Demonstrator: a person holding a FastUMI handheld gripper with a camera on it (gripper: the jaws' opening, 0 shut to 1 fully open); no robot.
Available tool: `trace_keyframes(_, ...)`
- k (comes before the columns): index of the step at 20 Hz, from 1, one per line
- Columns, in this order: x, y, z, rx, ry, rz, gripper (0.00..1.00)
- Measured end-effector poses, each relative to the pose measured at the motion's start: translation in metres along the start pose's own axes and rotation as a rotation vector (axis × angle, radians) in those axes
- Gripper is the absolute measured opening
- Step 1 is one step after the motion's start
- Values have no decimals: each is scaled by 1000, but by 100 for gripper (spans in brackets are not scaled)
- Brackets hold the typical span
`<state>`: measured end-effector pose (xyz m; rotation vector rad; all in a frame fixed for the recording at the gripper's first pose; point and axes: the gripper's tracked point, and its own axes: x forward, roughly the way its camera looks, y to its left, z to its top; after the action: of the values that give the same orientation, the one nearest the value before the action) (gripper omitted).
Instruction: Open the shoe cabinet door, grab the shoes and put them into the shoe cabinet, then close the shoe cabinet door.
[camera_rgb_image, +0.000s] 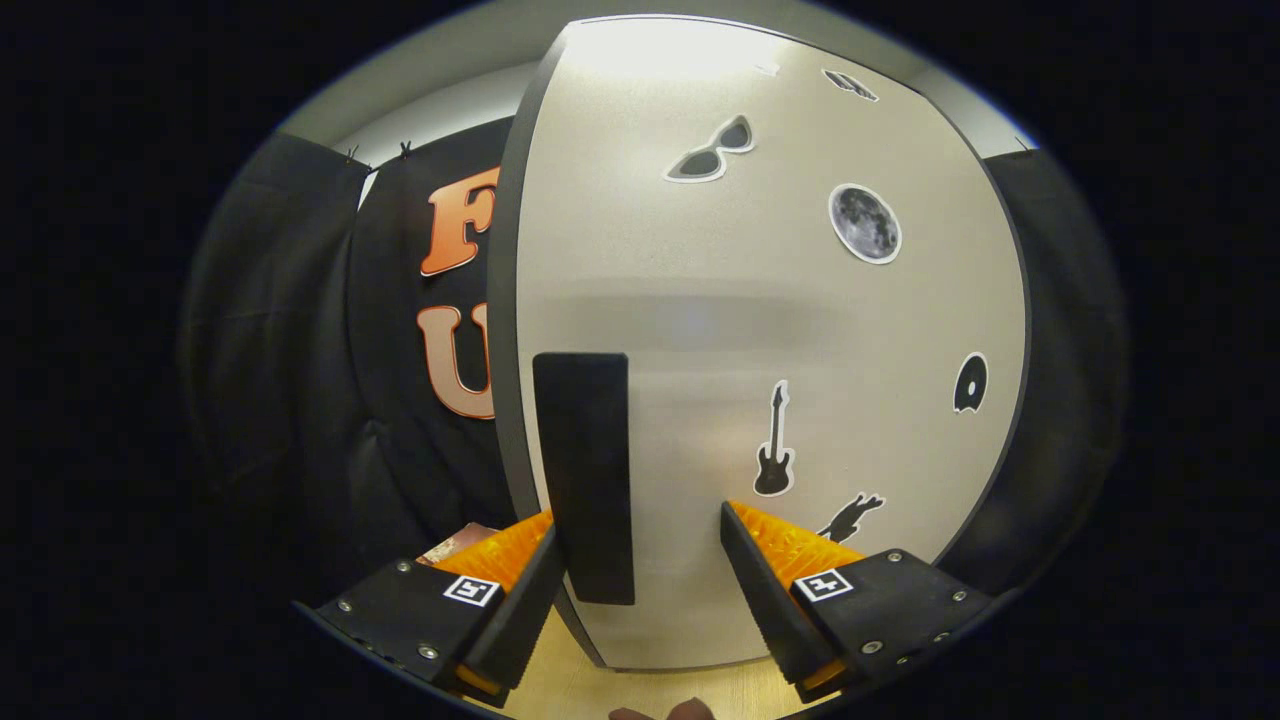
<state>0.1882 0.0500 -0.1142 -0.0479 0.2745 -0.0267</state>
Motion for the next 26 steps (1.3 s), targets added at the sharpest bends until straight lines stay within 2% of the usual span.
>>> trace_keyframes(5, 4, 1, 1, -11, -18, -26, 93)
trace_keyframes(13, -1, -2, -1, 26, 12, -10, 92)
trace_keyframes(16, -25, -4, -1, 37, 14, 1, 94)
trace_keyframes(19, -61, -13, 1, -19, -7, -3, 95)
trace_keyframes(22, -102, -35, 5, -46, -17, -37, 95)
trace_keyframes(26, -152, -63, 25, -23, -60, -57, 95)
